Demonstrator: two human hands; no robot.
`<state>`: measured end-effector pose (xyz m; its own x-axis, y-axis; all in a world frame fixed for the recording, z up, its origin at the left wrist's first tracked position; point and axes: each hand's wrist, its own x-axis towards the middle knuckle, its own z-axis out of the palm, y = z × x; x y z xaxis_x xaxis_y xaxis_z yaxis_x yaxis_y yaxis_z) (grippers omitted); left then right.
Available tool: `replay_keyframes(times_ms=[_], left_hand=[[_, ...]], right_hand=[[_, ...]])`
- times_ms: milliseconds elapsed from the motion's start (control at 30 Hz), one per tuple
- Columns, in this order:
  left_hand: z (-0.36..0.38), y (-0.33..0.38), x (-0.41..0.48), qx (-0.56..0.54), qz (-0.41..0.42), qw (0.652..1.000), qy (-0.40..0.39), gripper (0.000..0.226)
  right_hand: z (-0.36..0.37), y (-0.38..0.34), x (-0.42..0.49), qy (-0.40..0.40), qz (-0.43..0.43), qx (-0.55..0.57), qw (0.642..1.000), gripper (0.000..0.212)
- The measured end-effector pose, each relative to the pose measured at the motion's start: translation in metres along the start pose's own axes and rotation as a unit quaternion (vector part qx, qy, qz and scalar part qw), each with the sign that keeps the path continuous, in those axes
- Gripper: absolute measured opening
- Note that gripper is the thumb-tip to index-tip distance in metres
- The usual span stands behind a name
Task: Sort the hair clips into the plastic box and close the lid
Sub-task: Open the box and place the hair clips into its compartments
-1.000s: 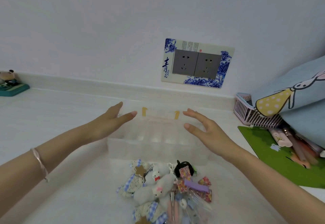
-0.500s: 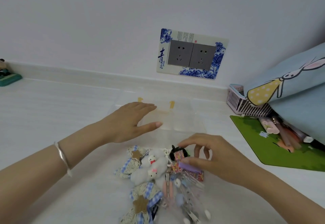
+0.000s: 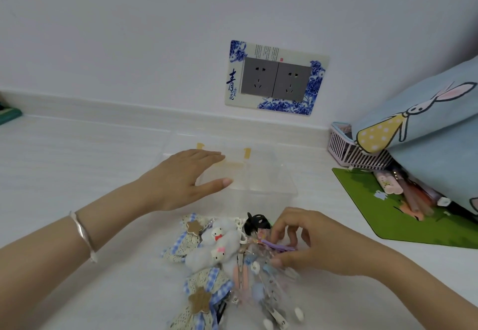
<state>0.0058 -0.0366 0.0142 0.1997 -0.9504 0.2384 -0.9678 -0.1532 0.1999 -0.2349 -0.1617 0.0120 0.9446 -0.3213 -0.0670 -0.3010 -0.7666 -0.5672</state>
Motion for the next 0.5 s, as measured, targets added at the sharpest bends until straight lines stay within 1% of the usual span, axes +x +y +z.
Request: replay_keyframes(times_ms=[67, 133, 233, 333, 400, 433, 500], left_hand=[[0.000, 0.000, 0.000, -0.002, -0.002, 1.000, 0.001, 0.089], [0.000, 0.000, 0.001, -0.004, -0.003, 1.000, 0.001, 0.089], [0.000, 0.000, 0.001, -0.007, -0.001, 1.000, 0.006, 0.088], [0.000, 0.000, 0.000, -0.013, 0.002, 1.000, 0.016, 0.086], [-0.001, 0.000, -0.001, -0.009, 0.008, 1.000, 0.017, 0.085], [-0.002, 0.000, -0.001, -0.003, 0.013, 1.000, 0.017, 0.084], [-0.004, -0.001, -0.001, 0.003, 0.023, 1.000, 0.019, 0.081]], right_hand=[[-0.002, -0.001, -0.001, -0.030, 0.012, 0.024, 0.999, 0.026], [-0.003, -0.001, -0.001, -0.047, 0.004, 0.047, 0.998, 0.027], [-0.006, 0.001, -0.001, -0.038, -0.008, 0.091, 0.995, 0.031], [-0.014, 0.001, 0.000, -0.028, -0.022, 0.156, 0.987, 0.041], [-0.024, -0.004, 0.000, -0.003, -0.036, 0.223, 0.974, 0.055], [-0.031, -0.006, 0.000, 0.024, -0.039, 0.260, 0.965, 0.059], [-0.048, -0.011, 0.005, 0.098, -0.045, 0.289, 0.951, 0.051]])
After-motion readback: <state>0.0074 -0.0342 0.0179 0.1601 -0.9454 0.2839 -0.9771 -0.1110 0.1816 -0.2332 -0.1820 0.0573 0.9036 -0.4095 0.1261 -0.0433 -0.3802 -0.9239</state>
